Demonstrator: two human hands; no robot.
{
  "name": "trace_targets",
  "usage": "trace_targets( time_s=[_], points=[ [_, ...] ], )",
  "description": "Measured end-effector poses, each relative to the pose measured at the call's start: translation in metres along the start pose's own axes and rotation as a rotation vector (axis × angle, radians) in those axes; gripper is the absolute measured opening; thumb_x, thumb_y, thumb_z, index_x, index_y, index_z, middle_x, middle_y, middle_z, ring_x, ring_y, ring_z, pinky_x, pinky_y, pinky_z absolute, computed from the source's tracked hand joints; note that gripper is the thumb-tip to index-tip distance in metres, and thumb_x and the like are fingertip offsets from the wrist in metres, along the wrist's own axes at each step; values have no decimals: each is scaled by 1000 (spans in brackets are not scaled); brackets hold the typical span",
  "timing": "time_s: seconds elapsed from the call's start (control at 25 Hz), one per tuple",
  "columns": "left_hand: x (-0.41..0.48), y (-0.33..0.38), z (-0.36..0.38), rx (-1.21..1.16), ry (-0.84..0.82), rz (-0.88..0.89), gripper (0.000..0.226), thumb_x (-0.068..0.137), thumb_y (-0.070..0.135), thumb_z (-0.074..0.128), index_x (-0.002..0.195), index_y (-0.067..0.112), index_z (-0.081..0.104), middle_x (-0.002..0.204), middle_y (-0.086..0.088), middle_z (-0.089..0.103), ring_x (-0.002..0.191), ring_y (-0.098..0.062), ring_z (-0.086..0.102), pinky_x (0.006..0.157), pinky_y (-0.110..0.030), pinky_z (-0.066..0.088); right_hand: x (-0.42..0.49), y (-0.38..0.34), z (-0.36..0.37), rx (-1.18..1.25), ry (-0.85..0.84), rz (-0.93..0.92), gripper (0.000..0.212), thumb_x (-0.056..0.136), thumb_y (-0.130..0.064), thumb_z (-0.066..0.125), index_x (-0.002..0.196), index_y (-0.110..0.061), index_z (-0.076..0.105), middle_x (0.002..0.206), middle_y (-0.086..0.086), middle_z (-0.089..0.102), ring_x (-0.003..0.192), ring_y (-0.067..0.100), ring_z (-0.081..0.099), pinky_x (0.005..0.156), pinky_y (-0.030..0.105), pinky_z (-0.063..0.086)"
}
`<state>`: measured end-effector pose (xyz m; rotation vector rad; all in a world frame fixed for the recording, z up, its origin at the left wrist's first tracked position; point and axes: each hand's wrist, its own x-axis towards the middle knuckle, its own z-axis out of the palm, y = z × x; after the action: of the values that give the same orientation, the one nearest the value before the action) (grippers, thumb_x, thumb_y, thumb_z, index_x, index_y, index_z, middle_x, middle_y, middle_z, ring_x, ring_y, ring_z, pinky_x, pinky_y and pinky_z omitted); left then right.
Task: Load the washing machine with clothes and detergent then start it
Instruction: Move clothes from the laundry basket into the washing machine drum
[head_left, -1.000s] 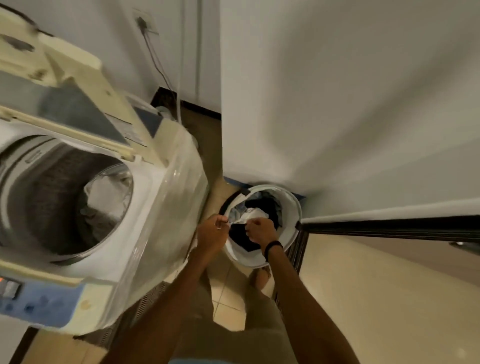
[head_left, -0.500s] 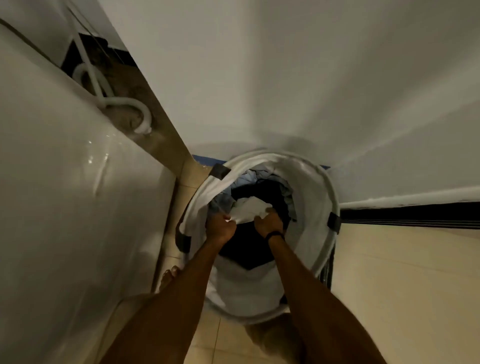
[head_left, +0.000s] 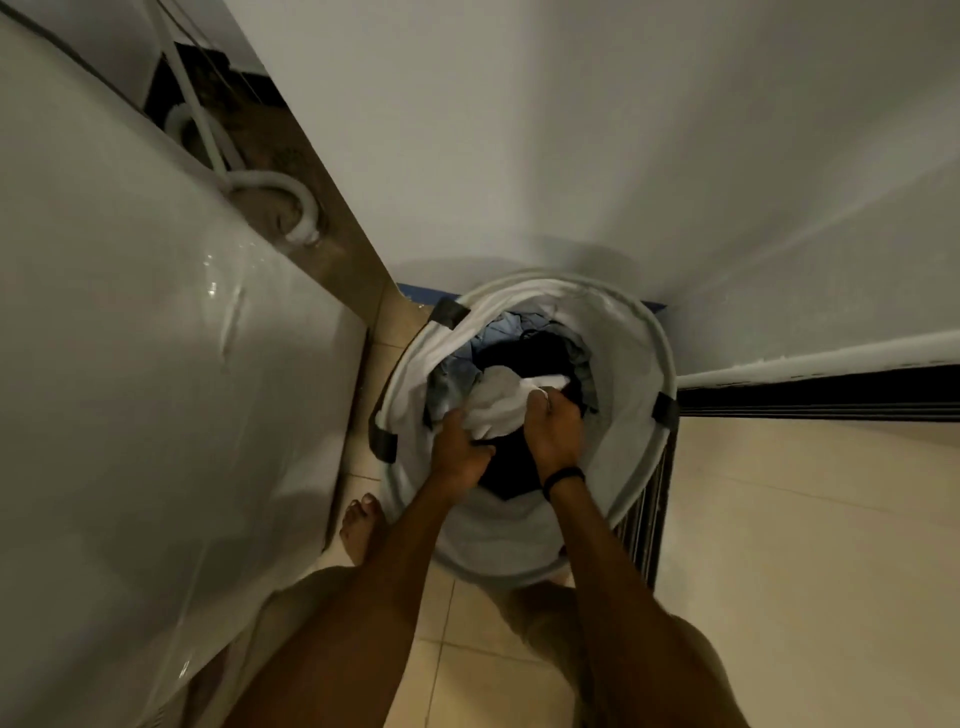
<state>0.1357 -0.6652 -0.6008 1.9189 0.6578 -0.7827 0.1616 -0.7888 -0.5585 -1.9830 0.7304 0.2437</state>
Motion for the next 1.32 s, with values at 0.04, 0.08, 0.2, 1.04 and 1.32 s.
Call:
trace_targets(
  time_s=[0.04, 0.08, 0.2, 1.04, 1.32],
  points=[
    [-21, 13, -8, 12, -12, 22, 75, 77, 10, 77, 141, 10, 40, 131, -5, 56, 118, -23, 57, 96, -35, 51, -20, -24, -19, 134, 0, 49, 38, 91, -18, 45, 54, -23, 41, 59, 7, 50, 59, 20, 48, 56, 39, 39],
    [-47, 30, -19, 30, -14, 53, 84, 75, 13, 81, 146, 12, 35, 133, -5, 55, 120, -22, 56, 97, -35, 51, -42, -50, -40, 260, -8, 111, 41, 92, -12, 46, 53, -22, 38, 57, 3, 45, 58, 16, 43, 54, 36, 37],
    [-121, 93, -50, 99, -9, 162, 81, 74, 22, 84, 143, 10, 43, 134, -10, 57, 121, -25, 55, 94, -30, 46, -99, -129, -100, 501, -67, 252, 22, 80, -16, 53, 59, -17, 48, 62, 5, 47, 60, 17, 43, 53, 27, 34],
    [-472, 384, -349, -649, -366, 536, 26, 98, 12, 38, 106, 8, 63, 99, -8, 67, 94, -21, 63, 87, -33, 49, -279, -456, -270, 73, -436, -444, 21, 93, -7, 60, 79, -23, 63, 79, -5, 65, 66, -8, 56, 66, 28, 47],
    [-478, 358, -412, -161, -104, 619, 54, 93, 59, 53, 129, 19, 47, 125, -2, 59, 118, -23, 59, 103, -45, 48, -319, -549, -284, 367, -121, -688, 47, 100, -31, 49, 60, -11, 36, 62, 3, 36, 61, 12, 34, 57, 28, 29]
  ],
)
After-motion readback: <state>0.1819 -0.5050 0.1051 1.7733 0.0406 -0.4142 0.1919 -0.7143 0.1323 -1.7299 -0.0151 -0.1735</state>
